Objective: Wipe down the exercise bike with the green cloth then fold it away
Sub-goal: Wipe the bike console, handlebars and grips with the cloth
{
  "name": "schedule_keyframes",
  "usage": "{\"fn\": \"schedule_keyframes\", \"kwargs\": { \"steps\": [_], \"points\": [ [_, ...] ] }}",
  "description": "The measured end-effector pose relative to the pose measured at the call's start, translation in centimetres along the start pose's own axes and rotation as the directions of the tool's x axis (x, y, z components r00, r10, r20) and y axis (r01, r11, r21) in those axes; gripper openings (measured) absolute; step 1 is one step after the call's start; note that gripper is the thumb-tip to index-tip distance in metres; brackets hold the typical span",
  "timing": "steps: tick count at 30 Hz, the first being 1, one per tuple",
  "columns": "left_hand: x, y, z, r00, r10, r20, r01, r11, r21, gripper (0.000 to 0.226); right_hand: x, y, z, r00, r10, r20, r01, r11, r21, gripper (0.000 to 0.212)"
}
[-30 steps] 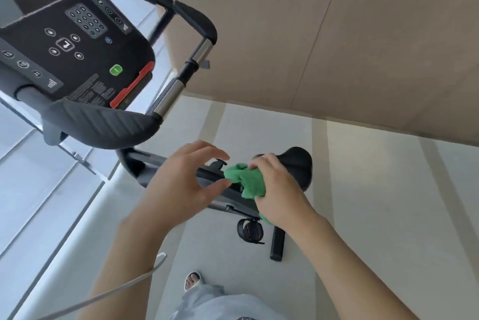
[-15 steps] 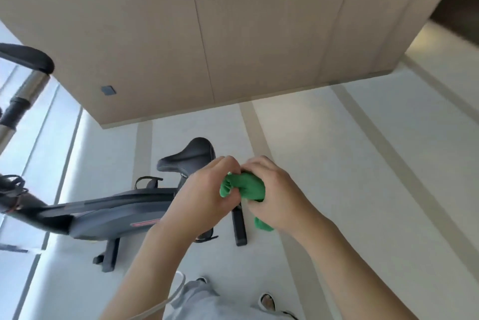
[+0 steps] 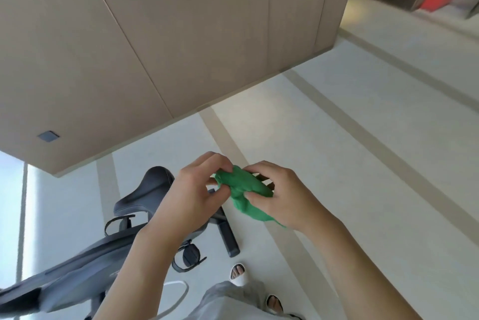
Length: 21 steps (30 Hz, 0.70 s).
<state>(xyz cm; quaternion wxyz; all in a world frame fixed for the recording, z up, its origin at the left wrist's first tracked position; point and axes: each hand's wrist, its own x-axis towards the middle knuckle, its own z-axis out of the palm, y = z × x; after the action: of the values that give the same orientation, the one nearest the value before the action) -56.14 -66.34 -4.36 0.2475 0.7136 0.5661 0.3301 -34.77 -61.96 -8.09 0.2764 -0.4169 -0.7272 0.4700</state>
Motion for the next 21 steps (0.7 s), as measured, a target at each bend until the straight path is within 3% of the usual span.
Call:
{"fn": "schedule_keyframes", "kwargs": {
  "steps": [6,12,21],
  "points": [
    [4.4,-2.2,-2.2,0.999,0.031,-0.026,-0.032,0.999,-0.043,0.037,4.4,-0.9,-1.1,0.995,-0.025,-0.095,0.011,0.988,-0.152,0.021],
    [7.9,-5.8,-5.6,0.993,-0.029,-0.119,0.025,0.999,-0.033,0.035,10.2,-1.3,-2.7,0.986,-0.017,-0.166,-0.050,0.918,-0.394,0.014],
    [12.7,-10.7,-7.9,0.991,-0.025,-0.129,0.027,1.000,0.012,0.031,15.6,-1.4,-5.5,0.934,-0.016,-0.357,-0.144,0.897,-0.417,0.018]
  ]
}}
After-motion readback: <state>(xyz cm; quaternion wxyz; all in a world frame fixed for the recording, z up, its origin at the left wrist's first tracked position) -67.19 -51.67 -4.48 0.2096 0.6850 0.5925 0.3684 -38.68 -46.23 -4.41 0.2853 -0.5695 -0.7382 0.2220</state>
